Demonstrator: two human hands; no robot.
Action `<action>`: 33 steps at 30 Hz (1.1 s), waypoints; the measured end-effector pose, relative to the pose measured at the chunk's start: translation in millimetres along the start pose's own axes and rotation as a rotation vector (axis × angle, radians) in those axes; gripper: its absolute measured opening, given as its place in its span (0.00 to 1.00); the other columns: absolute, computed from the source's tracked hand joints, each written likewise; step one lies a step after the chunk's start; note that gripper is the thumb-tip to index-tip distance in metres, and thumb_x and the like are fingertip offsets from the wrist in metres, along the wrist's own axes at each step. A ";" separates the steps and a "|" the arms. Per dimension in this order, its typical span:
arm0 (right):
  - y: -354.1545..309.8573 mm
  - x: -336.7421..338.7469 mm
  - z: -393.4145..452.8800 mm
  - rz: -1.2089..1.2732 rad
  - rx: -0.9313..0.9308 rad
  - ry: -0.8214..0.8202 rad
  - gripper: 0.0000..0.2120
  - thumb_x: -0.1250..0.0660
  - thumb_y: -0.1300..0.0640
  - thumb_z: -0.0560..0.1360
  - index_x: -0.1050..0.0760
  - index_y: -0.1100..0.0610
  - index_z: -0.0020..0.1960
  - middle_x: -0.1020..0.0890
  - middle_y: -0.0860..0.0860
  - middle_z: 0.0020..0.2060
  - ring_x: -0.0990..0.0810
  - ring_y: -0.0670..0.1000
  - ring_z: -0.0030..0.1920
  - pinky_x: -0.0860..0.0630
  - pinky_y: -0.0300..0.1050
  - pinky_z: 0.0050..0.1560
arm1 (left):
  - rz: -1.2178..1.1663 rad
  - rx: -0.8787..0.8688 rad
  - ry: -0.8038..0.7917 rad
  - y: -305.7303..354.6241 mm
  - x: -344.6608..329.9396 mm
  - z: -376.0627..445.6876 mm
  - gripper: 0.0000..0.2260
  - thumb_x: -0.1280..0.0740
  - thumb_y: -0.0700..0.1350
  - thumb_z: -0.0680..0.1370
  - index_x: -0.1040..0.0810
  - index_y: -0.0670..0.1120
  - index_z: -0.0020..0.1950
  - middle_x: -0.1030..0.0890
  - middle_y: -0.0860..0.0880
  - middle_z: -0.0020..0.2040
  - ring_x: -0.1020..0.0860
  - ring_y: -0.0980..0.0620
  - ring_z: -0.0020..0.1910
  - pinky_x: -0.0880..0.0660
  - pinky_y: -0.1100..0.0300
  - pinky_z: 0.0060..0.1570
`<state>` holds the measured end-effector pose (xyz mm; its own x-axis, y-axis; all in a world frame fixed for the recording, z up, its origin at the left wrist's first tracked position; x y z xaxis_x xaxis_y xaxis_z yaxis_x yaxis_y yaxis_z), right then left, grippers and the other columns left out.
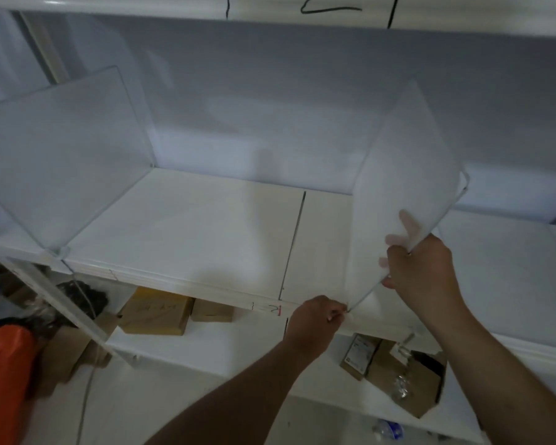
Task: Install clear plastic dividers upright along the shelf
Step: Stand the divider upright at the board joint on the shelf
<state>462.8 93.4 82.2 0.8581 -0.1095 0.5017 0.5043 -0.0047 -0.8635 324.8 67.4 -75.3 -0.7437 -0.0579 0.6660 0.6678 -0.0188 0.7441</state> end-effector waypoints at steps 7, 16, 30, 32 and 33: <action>-3.1 -4.9 -7.1 -0.005 0.021 -0.001 0.23 0.42 0.62 0.79 0.35 0.59 0.73 0.21 0.57 0.52 0.18 0.60 0.44 0.18 0.61 0.45 | -0.172 0.111 0.053 -4.8 5.0 -3.9 0.09 0.31 0.49 0.74 0.17 0.49 0.51 0.15 0.48 0.48 0.19 0.51 0.45 0.21 0.55 0.49; -10.8 -9.8 -9.8 -0.064 0.037 -0.053 0.26 0.44 0.63 0.77 0.38 0.56 0.75 0.22 0.57 0.55 0.19 0.59 0.47 0.18 0.59 0.47 | -0.186 0.164 0.071 -0.1 8.0 -5.7 0.07 0.31 0.46 0.74 0.16 0.48 0.49 0.15 0.48 0.47 0.19 0.51 0.44 0.20 0.53 0.49; -29.6 -30.8 -8.3 -0.290 0.107 -0.135 0.29 0.43 0.62 0.79 0.45 0.56 0.78 0.21 0.61 0.61 0.19 0.60 0.57 0.22 0.50 0.56 | 0.053 -0.093 0.195 78.8 25.2 4.2 0.11 0.44 0.43 0.82 0.27 0.38 0.57 0.19 0.42 0.46 0.19 0.46 0.43 0.23 0.59 0.43; -28.7 -29.9 -7.6 -0.286 0.107 -0.134 0.28 0.42 0.62 0.79 0.45 0.56 0.78 0.21 0.61 0.60 0.19 0.59 0.56 0.21 0.50 0.56 | 0.077 -0.109 0.198 81.8 25.4 3.8 0.11 0.44 0.43 0.82 0.27 0.37 0.56 0.20 0.43 0.42 0.20 0.46 0.40 0.24 0.61 0.40; -28.1 -28.9 -7.1 -0.280 0.105 -0.135 0.28 0.42 0.63 0.79 0.45 0.56 0.77 0.21 0.61 0.60 0.19 0.59 0.56 0.22 0.49 0.56 | 0.091 -0.120 0.198 83.8 25.4 4.4 0.11 0.44 0.42 0.82 0.27 0.37 0.56 0.22 0.44 0.39 0.22 0.47 0.37 0.26 0.62 0.39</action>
<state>423.1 89.7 91.6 0.6863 0.0144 0.7272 0.7237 0.0870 -0.6846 361.7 68.8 4.3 -0.6674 -0.2588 0.6983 0.7397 -0.1221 0.6617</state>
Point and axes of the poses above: each hand's wrist, its own z-axis towards the middle knuckle, its own x-axis out of the back of the hand, y = z × x, the point moved 8 cm from there along z, towards the middle knuckle
